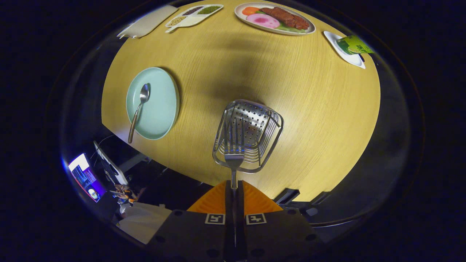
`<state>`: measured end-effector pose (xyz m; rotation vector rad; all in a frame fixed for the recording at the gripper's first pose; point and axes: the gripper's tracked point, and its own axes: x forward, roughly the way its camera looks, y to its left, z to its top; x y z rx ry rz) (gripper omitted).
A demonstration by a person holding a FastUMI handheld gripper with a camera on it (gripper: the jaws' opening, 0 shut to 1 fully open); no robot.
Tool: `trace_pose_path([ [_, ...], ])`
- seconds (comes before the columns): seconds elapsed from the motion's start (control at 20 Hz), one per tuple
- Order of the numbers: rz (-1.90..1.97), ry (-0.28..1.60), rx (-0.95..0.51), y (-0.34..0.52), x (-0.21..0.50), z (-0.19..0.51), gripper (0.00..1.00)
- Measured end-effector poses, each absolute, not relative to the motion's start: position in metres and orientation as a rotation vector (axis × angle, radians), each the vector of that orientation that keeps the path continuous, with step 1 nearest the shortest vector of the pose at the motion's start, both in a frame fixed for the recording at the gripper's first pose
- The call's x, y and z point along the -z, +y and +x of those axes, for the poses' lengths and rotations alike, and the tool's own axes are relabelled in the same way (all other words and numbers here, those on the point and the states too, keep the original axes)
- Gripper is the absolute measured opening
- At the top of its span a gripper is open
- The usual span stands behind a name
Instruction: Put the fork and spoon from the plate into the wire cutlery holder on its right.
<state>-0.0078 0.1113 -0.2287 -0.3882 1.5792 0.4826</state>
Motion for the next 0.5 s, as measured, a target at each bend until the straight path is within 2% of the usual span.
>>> trace_pose_path([
  [0.35, -0.393, 1.645, -0.422, 0.106, 0.242, 0.007, 0.06],
  [0.5, -0.355, 1.63, -0.424, 0.108, 0.239, 0.01, 0.14],
])
